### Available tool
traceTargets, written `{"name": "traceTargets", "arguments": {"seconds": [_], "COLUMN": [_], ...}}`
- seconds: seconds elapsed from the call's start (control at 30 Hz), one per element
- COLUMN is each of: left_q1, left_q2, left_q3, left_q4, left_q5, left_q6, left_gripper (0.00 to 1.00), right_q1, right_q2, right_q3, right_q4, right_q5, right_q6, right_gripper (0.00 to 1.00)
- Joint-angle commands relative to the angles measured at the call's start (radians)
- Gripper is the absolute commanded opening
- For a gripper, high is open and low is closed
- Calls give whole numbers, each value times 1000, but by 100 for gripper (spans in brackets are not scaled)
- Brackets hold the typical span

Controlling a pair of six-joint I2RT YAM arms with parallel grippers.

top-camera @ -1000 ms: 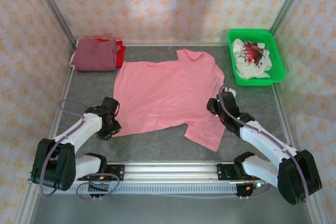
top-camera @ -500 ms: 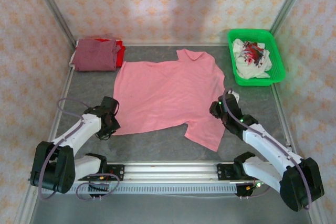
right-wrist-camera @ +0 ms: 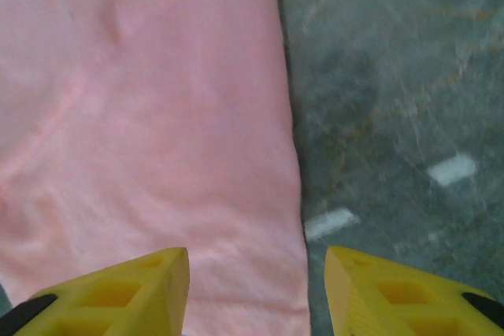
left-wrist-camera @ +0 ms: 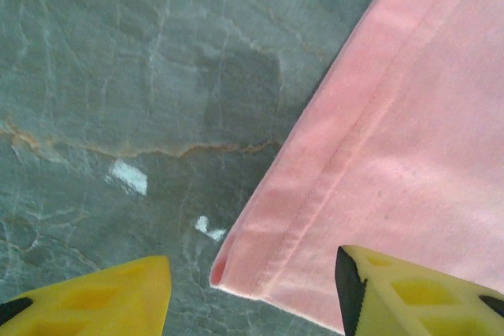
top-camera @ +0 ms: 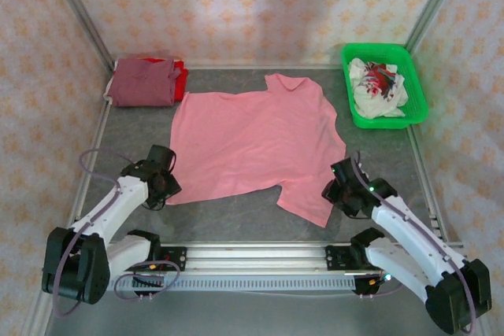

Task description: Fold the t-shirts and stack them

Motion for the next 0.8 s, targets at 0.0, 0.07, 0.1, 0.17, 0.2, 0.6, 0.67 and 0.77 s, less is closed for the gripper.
{"name": "traceTargets", "arguments": {"seconds": [0.0, 0.07, 0.1, 0.17, 0.2, 0.6, 0.67, 0.77], "left_q1": [-3, -3, -5, -5, -5, -5, -5, -5], "left_q2": [-6, 4, 11, 26, 31, 30, 31, 37], "left_q3": [-52, -73, -80, -87, -87, -77, -76, -71], "left_q4": [-36, -13, 4, 30, 45, 136, 144, 156], "left_q5": [29, 35, 39, 37, 36, 20, 17, 16], "left_q6": [-45, -56, -56, -51, -37, 29, 38, 48], "left_gripper": [56, 55, 54, 54, 54, 38, 30, 22], "right_q1": [30, 61, 82, 106, 114, 123, 124, 127], "right_q2": [-16, -11, -3, 19, 29, -5, -7, -4], "right_q3": [-40, -58, -67, -84, -94, -176, -181, -192], "right_q4": [-68, -34, -12, 27, 51, 159, 158, 162], "right_q5": [-64, -74, -77, -87, -91, -102, -103, -109], "right_q6": [69, 87, 100, 119, 123, 165, 163, 168], "right_gripper": [50, 50, 51, 52, 53, 54, 54, 54]}}
